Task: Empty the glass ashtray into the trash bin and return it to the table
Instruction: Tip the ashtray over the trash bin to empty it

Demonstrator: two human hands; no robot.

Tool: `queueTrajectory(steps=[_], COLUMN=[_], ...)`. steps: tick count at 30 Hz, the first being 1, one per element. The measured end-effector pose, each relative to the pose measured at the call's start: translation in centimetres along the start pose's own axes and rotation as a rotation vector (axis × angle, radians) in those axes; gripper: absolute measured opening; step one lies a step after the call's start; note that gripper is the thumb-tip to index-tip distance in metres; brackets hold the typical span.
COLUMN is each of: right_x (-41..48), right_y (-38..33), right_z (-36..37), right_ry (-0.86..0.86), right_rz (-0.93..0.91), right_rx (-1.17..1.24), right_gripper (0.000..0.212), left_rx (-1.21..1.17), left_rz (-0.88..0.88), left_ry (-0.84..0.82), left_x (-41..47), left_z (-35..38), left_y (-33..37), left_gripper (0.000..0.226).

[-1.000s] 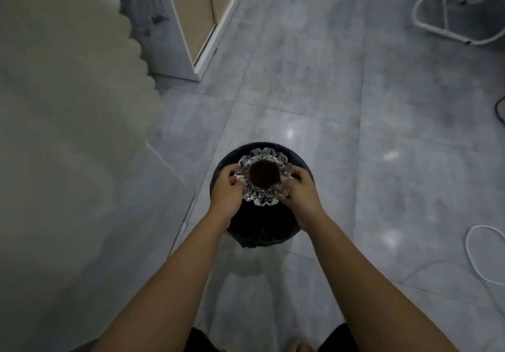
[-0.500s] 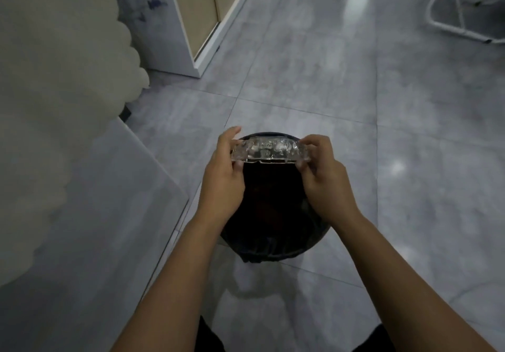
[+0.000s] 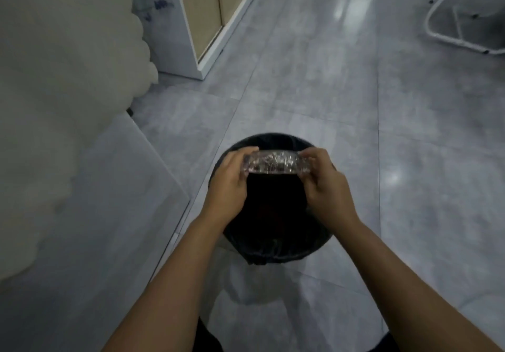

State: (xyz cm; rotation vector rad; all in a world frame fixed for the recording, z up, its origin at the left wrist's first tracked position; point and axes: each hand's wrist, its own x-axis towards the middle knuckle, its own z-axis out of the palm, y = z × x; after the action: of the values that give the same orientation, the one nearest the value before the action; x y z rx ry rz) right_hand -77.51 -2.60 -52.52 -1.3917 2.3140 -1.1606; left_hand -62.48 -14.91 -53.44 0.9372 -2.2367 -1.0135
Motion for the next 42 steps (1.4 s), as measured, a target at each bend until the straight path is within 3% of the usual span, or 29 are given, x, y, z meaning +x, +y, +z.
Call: queueTrajectory(steps=[5, 22, 26, 31, 35, 38, 42], right_x=[0.4, -0.4, -0.3, -0.6, -1.2, -2.4, -4.5], right_y=[-0.7, -0.5, -0.3, -0.5, 0.1, 0.4, -0.1], right_z=[-0.2, -0.5, -0.4, 0.0, -0.1, -0.2, -1.3], right_ry=[0.063, 0.036, -0.081, -0.241, -0.168, -0.135, -0.107], right_rz=[-0.01, 0.019, 0.013, 0.009, 0.087, 0.174, 0.092], right_rx=[0.022, -0.032, -0.013, 0.12, 0.126, 0.085, -0.058], right_gripper=[0.04, 0.044, 0.061, 0.053, 0.046, 0.045, 0.05], left_rx=[-0.011, -0.083, -0.173, -0.36, -0.277, -0.052, 0.031], left_rz=[0.011, 0.01, -0.065, -0.21, -0.163, -0.094, -0.302], left_ry=[0.038, -0.053, -0.09, -0.07, -0.099, -0.092, 0.074], left_x=[0.5, 0.9, 1.2, 1.6, 1.1, 1.0, 0.5], left_z=[-0.9, -0.6, -1.0, -1.0, -0.4, -1.0, -1.7], left_y=[0.4, -0.5, -0.8, -1.2, -1.3, -1.8, -3.3], left_gripper=[0.049, 0.051, 0.052, 0.059, 0.049, 0.054, 0.054])
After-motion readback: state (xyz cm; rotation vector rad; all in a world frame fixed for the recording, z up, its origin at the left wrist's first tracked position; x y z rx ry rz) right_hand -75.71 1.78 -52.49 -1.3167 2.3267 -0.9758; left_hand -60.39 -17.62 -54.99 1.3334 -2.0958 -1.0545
